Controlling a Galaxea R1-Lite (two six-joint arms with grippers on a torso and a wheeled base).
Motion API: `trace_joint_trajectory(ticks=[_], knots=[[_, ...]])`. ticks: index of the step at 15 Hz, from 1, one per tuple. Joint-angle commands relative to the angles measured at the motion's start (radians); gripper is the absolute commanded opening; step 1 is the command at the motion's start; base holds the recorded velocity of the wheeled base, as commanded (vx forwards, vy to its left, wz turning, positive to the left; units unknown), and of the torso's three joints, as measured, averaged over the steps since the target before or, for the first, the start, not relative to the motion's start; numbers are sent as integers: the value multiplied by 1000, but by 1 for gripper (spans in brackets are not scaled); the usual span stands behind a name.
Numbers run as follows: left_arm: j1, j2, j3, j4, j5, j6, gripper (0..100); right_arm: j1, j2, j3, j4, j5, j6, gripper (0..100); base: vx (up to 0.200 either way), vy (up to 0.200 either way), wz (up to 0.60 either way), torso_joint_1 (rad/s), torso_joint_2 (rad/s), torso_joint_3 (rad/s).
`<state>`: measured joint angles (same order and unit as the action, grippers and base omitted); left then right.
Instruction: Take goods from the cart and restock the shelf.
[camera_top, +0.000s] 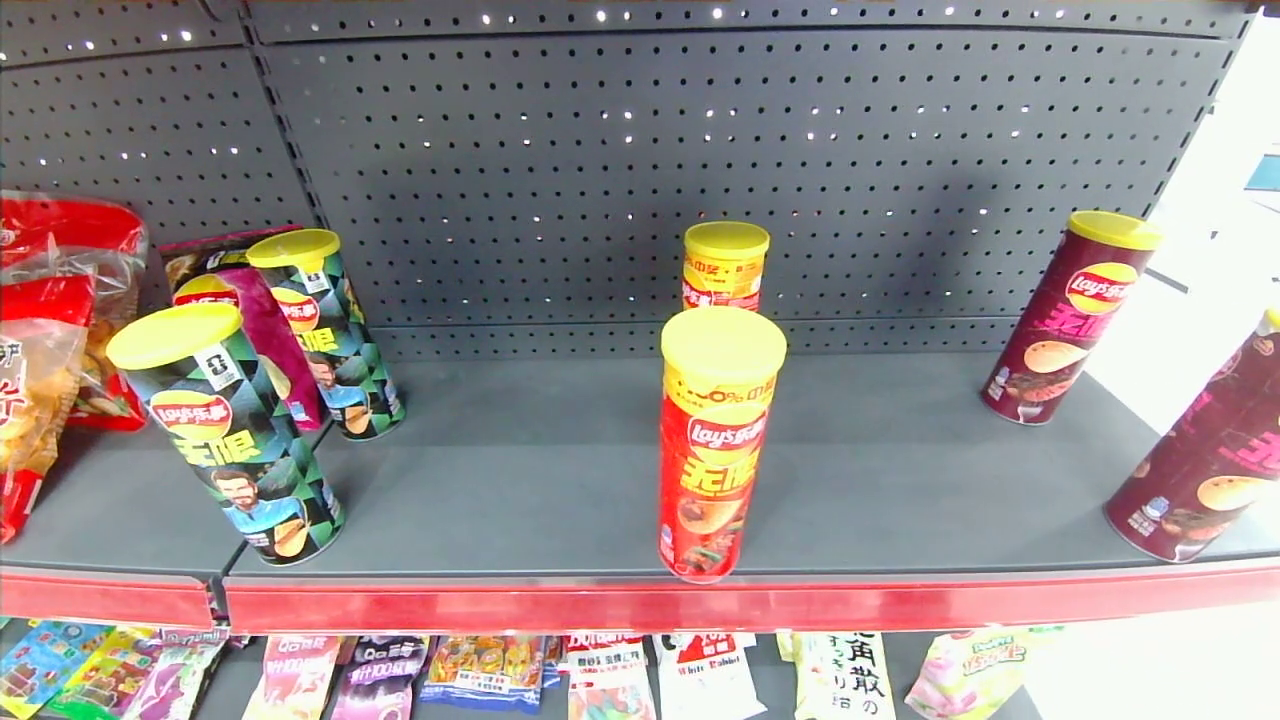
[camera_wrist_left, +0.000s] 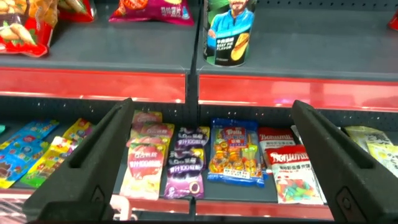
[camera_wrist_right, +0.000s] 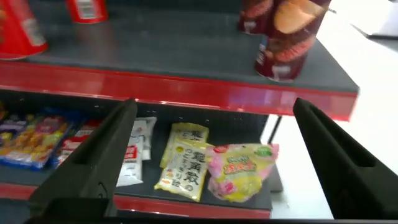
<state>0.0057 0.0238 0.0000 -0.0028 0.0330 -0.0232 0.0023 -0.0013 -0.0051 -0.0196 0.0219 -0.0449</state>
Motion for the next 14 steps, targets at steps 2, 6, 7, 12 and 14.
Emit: trace_joint_trajectory(ticks=[2,6,7,12,14], knots=[[-4,-24,0,1,1,0,100,1,1,5,24,-16,31,100,0,0,0,0,0,0],[-4,-24,0,0,1,0,100,1,1,5,24,-5,37,100,0,0,0,0,0,0],[-4,-24,0,1,1,0,100,1,1,5,24,-8,36,100,0,0,0,0,0,0],[-4,-24,0,0,1,0,100,1,1,5,24,-16,36,100,0,0,0,0,0,0],[-4,-24,0,1,1,0,100,1,1,5,24,-17,36,100,0,0,0,0,0,0]])
